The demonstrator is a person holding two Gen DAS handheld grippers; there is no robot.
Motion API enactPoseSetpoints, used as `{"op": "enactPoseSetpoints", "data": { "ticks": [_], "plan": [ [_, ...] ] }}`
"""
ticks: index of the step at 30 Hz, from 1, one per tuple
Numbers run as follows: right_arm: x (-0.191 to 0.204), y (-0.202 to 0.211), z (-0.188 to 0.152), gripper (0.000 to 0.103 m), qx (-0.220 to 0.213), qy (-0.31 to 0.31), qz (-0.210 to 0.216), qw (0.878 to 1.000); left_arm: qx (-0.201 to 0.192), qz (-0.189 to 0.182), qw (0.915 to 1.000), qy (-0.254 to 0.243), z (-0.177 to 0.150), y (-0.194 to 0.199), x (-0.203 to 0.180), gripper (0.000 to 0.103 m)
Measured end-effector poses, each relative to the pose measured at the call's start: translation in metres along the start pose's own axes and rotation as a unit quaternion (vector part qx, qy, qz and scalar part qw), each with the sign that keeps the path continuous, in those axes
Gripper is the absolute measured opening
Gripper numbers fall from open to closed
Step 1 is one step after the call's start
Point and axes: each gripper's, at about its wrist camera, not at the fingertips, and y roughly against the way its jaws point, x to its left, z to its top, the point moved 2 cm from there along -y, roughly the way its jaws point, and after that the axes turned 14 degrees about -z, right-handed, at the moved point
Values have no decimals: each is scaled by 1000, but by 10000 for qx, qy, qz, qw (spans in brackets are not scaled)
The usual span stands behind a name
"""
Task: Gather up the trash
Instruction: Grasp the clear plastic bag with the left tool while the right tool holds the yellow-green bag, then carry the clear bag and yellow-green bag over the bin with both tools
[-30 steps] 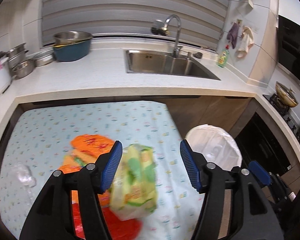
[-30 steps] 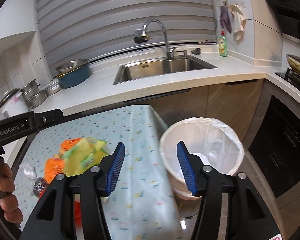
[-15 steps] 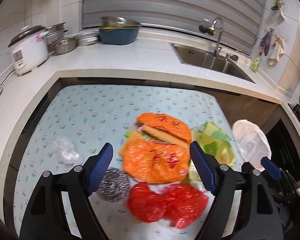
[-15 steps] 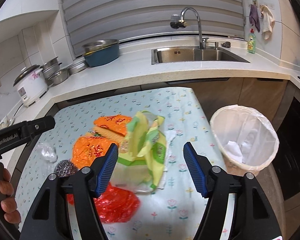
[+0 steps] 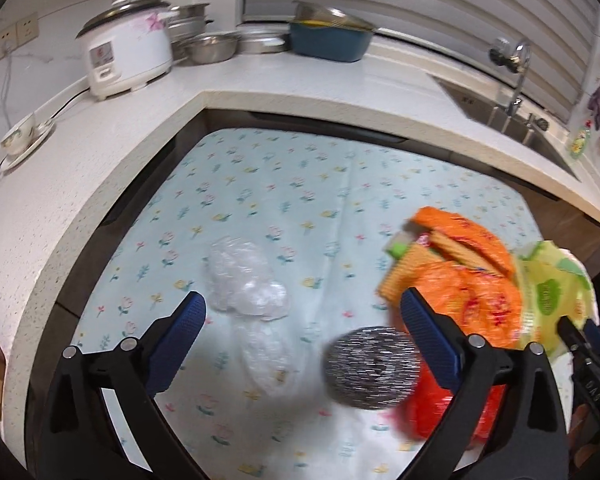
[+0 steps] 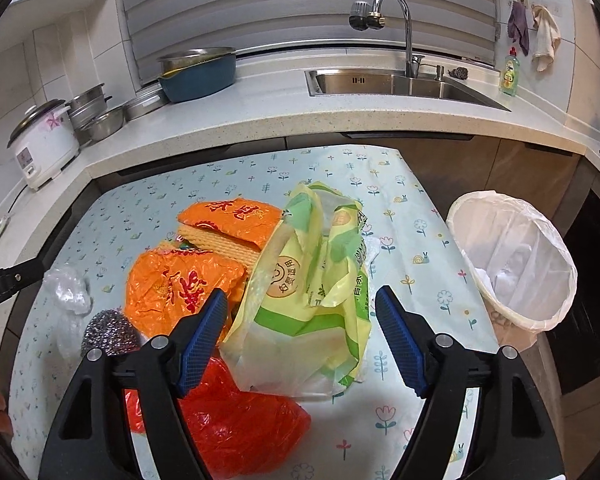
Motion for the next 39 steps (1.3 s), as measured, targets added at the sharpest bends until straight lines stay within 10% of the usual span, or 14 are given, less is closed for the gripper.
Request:
{"op": "enactPoseSetpoints", "data": {
  "ticks": [12, 16, 21, 39],
  "plan": [
    [3, -14, 1, 37, 217, -181, 0, 9996, 499, 226, 9976, 429, -8, -56, 83, 92],
    [10, -10, 0, 23, 136, -65, -30, 9999, 640, -83, 9965, 522, -11, -65, 82, 56],
    [6, -1, 6, 13, -11, -60, -18, 10000, 519, -146, 9978, 379, -5, -58, 65, 24],
    [-62, 59, 28, 11, -667, -521, -74, 9964, -266, -923, 9935, -615, 32, 13, -85, 20]
  ]
}}
